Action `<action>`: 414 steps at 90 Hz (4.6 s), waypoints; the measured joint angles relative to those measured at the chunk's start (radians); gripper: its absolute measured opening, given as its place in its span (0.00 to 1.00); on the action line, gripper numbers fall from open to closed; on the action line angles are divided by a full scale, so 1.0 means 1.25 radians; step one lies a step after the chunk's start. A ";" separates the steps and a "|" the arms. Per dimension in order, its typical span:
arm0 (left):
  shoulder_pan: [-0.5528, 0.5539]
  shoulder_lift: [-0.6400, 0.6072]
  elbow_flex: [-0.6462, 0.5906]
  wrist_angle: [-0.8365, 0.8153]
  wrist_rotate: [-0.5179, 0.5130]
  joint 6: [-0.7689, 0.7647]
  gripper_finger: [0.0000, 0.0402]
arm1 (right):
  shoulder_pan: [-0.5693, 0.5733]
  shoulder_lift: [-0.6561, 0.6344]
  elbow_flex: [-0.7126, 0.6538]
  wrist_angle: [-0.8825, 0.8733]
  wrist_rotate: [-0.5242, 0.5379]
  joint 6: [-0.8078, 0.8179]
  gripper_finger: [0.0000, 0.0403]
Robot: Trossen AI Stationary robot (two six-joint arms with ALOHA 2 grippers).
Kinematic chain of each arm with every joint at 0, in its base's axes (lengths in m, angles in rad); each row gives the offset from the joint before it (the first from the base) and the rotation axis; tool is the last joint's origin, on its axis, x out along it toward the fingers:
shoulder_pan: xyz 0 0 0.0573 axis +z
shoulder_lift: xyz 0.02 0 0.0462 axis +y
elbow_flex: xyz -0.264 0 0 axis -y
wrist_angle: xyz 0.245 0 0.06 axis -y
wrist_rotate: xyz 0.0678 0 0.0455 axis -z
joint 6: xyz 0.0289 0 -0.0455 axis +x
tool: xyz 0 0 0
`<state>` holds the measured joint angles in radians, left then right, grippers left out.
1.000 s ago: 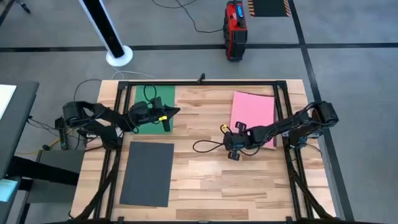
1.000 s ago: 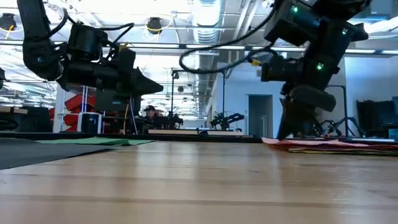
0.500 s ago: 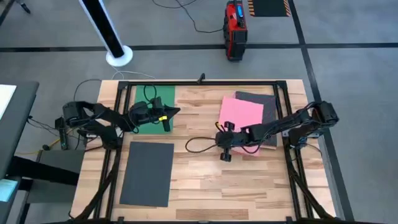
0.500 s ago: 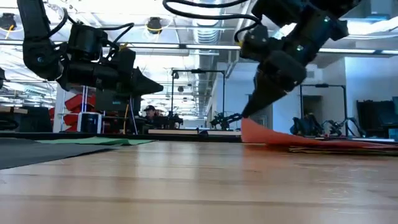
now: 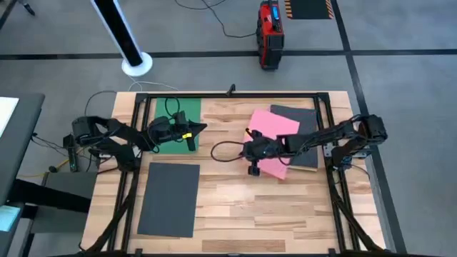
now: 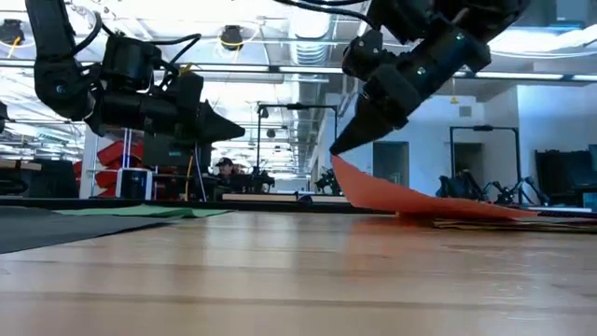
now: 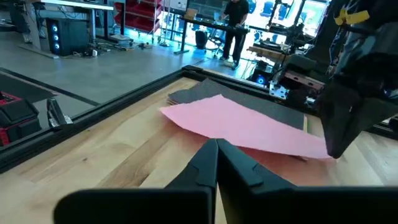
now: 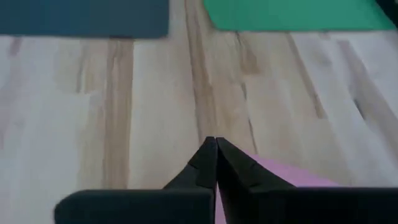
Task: Organize paper
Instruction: Move the pink paper to the top center of the table
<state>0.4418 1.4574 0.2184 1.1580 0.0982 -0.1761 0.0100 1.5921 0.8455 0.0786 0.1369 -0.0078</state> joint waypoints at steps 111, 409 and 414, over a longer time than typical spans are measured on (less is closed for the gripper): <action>0.000 0.000 0.000 0.000 -0.001 0.009 0.00 | -0.043 0.302 0.429 -0.197 -0.217 -0.204 0.00; 0.000 0.000 0.000 -0.038 -0.014 0.007 0.00 | -0.229 0.367 0.283 -0.194 -0.093 0.088 0.00; 0.000 0.000 0.000 -0.038 -0.014 0.006 0.00 | -0.232 0.367 0.282 -0.194 -0.095 0.085 0.00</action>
<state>0.4419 1.4572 0.2188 1.1110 0.0803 -0.1680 -0.2802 2.0510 1.1984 -0.1642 0.0179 0.0978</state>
